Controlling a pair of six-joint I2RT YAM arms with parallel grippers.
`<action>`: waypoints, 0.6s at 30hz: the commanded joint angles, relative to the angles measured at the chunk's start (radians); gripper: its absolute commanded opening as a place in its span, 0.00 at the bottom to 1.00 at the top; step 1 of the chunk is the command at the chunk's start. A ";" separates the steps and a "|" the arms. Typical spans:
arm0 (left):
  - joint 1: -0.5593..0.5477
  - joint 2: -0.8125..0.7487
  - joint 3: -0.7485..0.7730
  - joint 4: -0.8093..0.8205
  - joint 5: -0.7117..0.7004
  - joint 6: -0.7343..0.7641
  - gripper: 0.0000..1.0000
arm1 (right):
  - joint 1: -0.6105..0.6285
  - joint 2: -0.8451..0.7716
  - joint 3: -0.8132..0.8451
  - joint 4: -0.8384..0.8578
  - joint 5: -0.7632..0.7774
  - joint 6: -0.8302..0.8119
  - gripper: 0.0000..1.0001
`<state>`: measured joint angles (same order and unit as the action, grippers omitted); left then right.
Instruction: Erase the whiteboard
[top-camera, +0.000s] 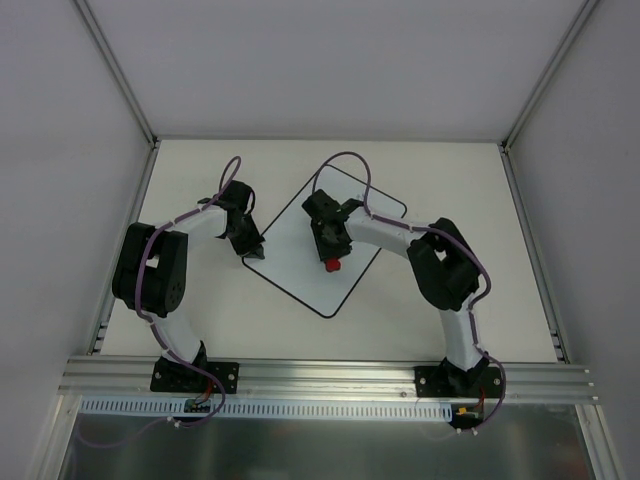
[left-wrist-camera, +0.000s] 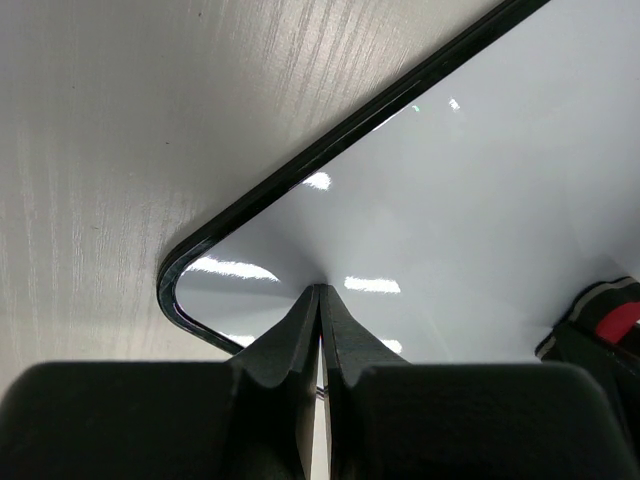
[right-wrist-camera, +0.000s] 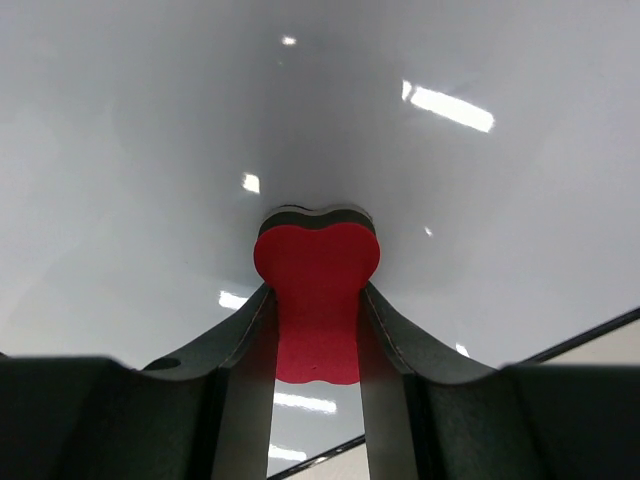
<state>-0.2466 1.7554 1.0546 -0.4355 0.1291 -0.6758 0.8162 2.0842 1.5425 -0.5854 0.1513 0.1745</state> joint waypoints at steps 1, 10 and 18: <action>0.009 -0.005 -0.010 -0.040 -0.025 0.022 0.03 | -0.006 0.004 -0.120 -0.108 0.065 -0.047 0.00; 0.010 -0.010 -0.004 -0.040 -0.037 0.031 0.04 | 0.147 0.000 -0.194 -0.074 -0.137 -0.047 0.00; 0.032 -0.045 -0.005 -0.042 -0.048 0.047 0.13 | 0.233 -0.048 -0.208 -0.065 -0.344 -0.076 0.00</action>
<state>-0.2291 1.7462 1.0550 -0.4606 0.1204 -0.6548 1.0145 1.9938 1.4055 -0.5354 0.0231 0.0990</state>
